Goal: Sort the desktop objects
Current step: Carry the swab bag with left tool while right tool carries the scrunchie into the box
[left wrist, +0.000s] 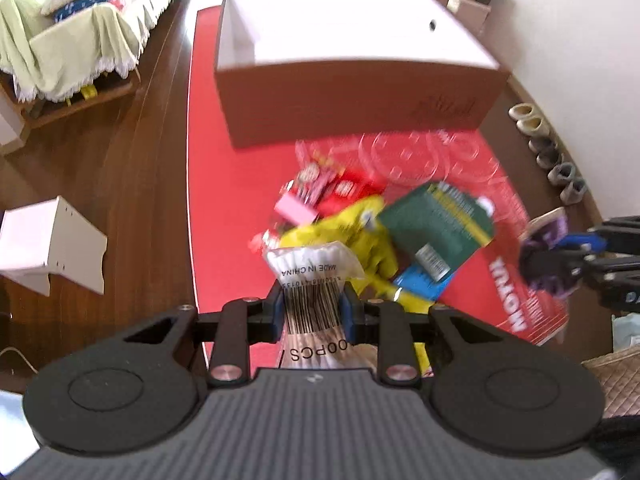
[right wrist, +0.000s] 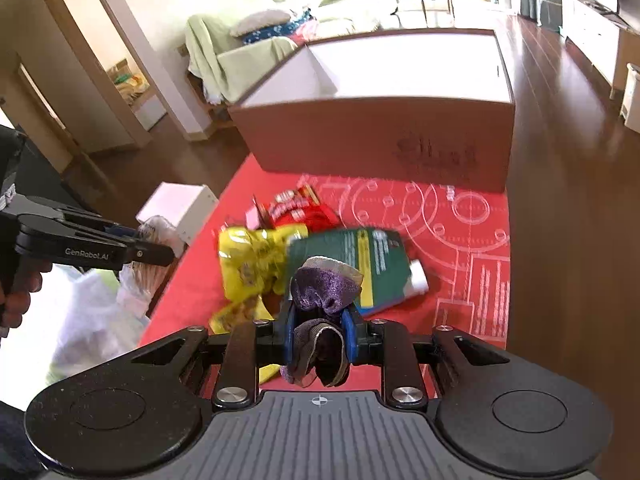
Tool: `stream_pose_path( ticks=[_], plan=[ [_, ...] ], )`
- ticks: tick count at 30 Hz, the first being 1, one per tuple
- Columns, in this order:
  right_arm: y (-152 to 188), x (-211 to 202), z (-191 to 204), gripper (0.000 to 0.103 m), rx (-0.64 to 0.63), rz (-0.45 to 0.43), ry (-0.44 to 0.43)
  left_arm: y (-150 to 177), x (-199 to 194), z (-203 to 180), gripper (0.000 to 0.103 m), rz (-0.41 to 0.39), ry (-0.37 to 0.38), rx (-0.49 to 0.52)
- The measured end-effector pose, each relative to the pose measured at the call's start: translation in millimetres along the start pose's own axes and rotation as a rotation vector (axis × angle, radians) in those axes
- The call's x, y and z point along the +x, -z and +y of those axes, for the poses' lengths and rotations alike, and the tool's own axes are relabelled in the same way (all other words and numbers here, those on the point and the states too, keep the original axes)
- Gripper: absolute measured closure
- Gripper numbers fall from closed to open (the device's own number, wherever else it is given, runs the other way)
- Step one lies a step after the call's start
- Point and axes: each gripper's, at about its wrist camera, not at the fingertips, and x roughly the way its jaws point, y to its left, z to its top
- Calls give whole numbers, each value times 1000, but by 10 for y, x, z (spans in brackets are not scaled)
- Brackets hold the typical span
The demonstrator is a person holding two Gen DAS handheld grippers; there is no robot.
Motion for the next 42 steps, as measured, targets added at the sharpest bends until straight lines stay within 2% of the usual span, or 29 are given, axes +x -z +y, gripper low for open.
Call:
stream_pose_path(
  ticks=[6, 19, 36, 42],
  plan=[
    [-206, -50, -1, 80, -15, -14, -3, -254, -139, -118, 80, -48, 13, 11],
    [-760, 32, -158, 80, -3, -54, 44, -888, -82, -117, 80, -111, 51, 62],
    [-1633, 381, -207, 80, -13, -134, 75, -1776, 116, 47, 80, -186, 110, 128],
    [-1885, 603, -234, 80, -10, -139, 86, -2039, 296, 69, 80, -186, 126, 150]
  ],
)
